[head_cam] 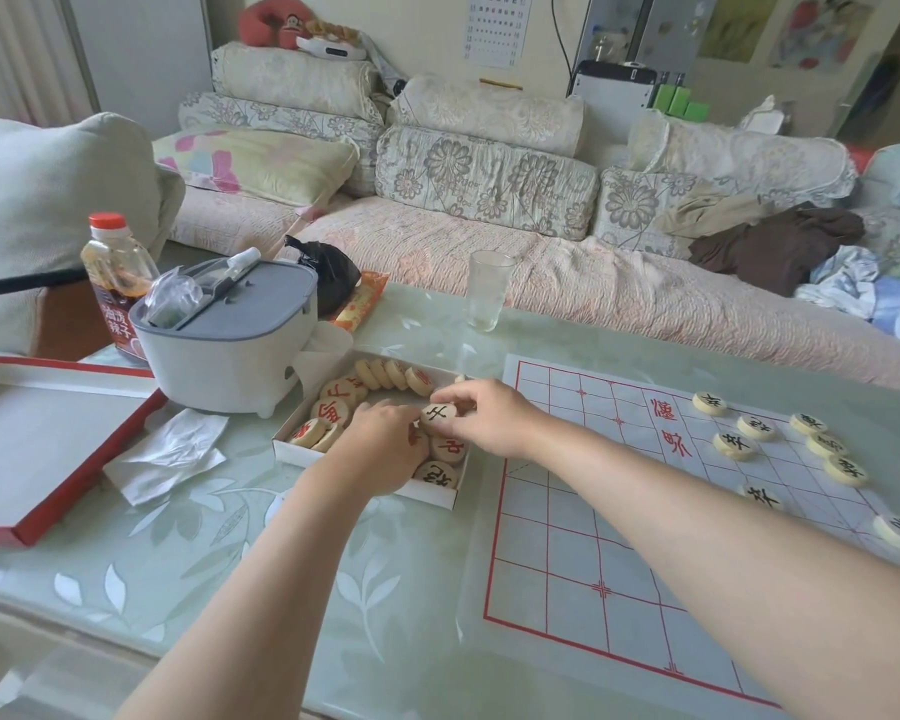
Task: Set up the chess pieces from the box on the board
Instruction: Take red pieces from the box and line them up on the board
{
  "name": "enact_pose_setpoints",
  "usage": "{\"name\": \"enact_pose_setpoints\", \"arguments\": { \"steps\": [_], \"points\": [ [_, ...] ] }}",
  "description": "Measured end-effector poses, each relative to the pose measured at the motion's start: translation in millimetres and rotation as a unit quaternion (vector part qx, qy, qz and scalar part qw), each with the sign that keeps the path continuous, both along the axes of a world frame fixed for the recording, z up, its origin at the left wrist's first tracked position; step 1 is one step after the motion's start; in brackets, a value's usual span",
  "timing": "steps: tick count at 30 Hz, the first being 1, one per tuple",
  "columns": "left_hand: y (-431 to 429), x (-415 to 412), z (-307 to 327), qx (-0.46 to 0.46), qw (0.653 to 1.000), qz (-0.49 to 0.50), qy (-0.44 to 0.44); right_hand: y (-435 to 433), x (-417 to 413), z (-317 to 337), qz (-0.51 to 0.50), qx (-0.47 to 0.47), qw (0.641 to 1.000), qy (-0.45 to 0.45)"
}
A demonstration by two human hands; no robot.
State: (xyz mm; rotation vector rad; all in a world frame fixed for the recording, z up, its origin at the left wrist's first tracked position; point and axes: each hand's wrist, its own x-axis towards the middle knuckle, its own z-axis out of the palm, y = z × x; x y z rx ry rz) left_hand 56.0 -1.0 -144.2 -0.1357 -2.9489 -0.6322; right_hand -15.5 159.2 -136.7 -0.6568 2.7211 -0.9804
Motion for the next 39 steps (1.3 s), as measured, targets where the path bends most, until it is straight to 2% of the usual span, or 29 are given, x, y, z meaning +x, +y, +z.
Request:
{"name": "enact_pose_setpoints", "arguments": {
  "steps": [9, 13, 17, 27, 34, 39],
  "points": [
    [4, 5, 3, -0.028, 0.999, 0.037, 0.005, 10, 15, 10, -0.038, -0.014, 0.997, 0.061],
    [16, 6, 9, 0.011, 0.999, 0.048, 0.017, 34, 25, 23, -0.063, -0.021, 0.993, 0.096],
    [51, 17, 24, 0.070, 0.997, -0.009, 0.041, 77, 38, 25, -0.096, -0.019, 0.990, 0.099],
    [140, 30, 16, 0.057, 0.989, -0.126, -0.043, 187, 92, 8, -0.144, 0.026, 0.988, 0.045],
    [175, 28, 12, 0.015, 0.987, -0.132, -0.089, 219, 114, -10, -0.140, 0.070, 0.987, 0.029],
    [185, 26, 11, 0.094, 0.980, -0.126, -0.125, 214, 116, -12, -0.122, 0.106, 0.985, 0.058]
  ]
}}
